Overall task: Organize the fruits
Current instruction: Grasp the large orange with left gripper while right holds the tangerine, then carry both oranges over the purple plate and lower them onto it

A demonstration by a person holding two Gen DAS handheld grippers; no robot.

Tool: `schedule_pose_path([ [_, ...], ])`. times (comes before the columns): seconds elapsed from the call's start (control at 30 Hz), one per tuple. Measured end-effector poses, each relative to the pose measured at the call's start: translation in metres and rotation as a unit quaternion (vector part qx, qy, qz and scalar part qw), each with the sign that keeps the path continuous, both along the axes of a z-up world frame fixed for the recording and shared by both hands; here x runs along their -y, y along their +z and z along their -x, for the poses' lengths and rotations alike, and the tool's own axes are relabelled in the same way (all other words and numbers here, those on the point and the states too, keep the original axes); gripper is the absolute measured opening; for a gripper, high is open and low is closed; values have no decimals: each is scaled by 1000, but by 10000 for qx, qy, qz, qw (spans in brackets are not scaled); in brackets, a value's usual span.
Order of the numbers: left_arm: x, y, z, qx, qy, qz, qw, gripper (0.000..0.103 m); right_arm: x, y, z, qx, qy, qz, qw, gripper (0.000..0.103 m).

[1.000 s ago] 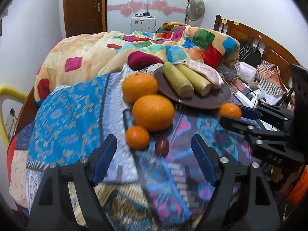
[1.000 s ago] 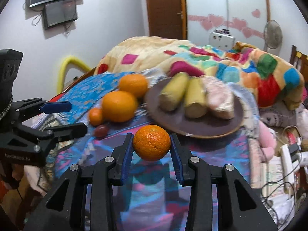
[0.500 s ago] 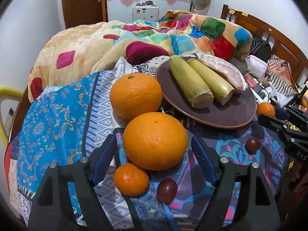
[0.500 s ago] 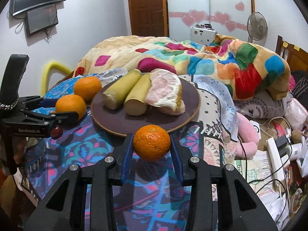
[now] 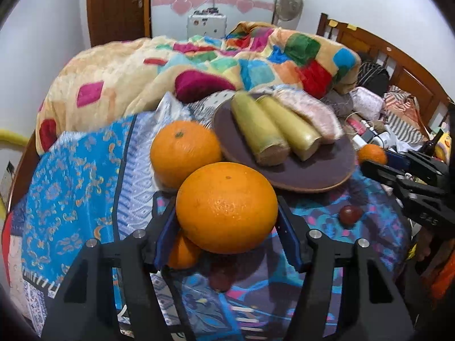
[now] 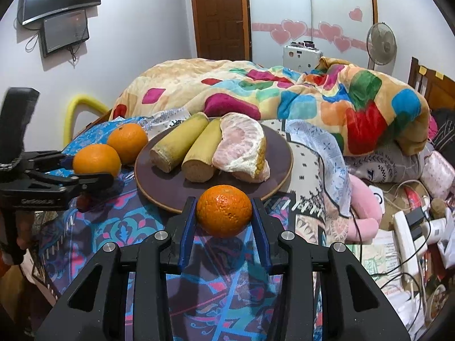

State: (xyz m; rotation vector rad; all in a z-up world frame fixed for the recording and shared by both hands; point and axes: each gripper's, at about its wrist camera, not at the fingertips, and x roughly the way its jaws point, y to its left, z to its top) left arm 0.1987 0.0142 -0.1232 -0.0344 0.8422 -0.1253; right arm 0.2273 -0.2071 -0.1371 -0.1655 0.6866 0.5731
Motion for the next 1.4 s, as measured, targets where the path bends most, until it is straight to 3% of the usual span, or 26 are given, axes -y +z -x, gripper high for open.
schedule_pose_path([
  [0.2,19,23,-2,283,-217,10,9994,63,-7,-5,-12,-105,63,112,9999,35],
  [0.53,45,30,-42,342,-404,60,9986,63,-17,-10,-29,-194,180,185,9995,34],
  [1.1,69,18,-96,188,-424,-190,9987,64,-18,-14,-39,-500,364,250,9978,35],
  [1.2,73,12,-101,76,-465,-226,9986,64,-17,-13,-38,-420,330,299,9981,40],
  [1.27,75,13,-101,113,-466,-272,9985,64,-15,-11,-36,-338,298,280,9986,53],
  [1.4,75,14,-100,102,-465,-254,9985,64,-13,-9,-34,-217,232,320,9990,57],
])
